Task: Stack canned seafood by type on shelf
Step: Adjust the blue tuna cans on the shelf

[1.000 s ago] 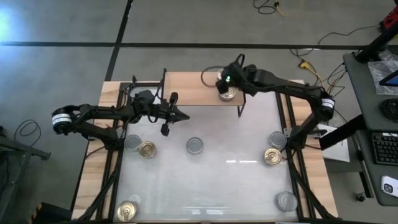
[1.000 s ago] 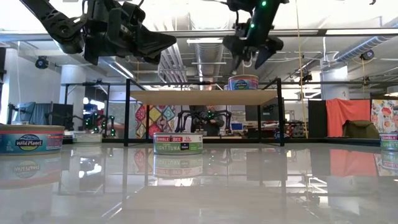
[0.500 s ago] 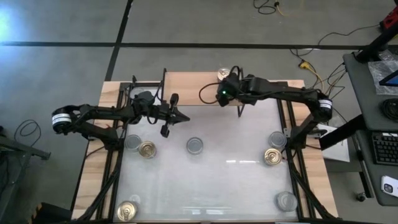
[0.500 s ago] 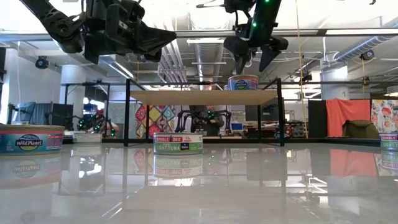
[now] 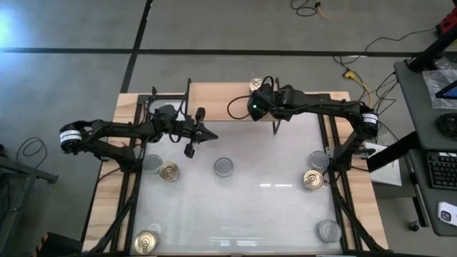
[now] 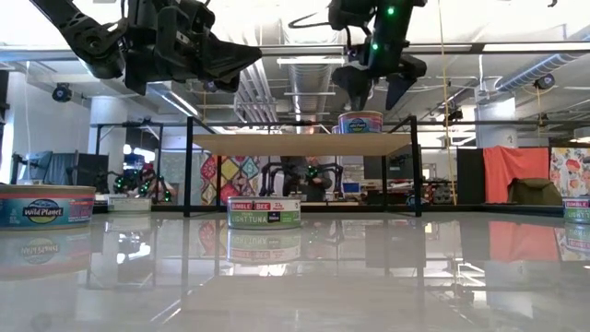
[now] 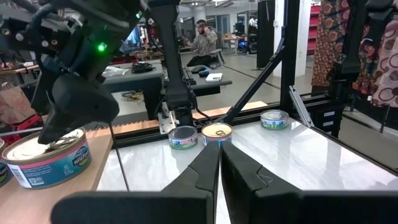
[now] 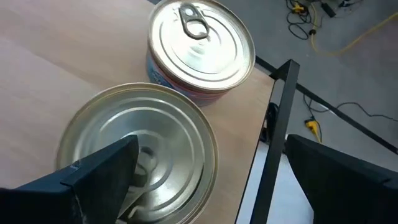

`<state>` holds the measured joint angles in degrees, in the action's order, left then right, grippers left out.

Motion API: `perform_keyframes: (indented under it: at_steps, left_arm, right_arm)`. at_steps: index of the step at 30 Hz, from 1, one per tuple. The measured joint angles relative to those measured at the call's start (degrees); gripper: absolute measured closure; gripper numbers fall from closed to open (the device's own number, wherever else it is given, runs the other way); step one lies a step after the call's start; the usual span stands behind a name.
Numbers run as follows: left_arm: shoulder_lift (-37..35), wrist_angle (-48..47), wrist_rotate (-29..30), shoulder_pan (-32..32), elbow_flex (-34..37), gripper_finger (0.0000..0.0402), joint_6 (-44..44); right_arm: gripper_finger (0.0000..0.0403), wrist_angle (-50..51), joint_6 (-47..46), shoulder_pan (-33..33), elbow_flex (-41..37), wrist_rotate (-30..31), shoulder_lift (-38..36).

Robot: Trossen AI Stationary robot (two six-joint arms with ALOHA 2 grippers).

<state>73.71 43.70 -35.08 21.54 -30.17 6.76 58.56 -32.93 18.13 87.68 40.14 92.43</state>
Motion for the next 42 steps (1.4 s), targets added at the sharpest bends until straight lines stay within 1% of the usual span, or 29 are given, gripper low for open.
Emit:
perform_keyframes:
  at_steps: [4,8,42]
  left_arm:
    - [0.00,-0.02,0.01,0.00,0.00,0.0401,0.00]
    - [0.07,-0.07,0.01,0.00,0.00,0.0401,0.00]
    - [0.07,-0.02,0.01,0.00,0.00,0.0401,0.22]
  right_arm:
    - [0.0005,-0.11,-0.06,0.29,0.00,-0.10,0.21]
    - [0.0005,-0.19,-0.15,0.21,0.00,-2.02,0.26]
    - [0.0005,0.11,-0.48,-0.39,-0.03,-3.10,-0.90]
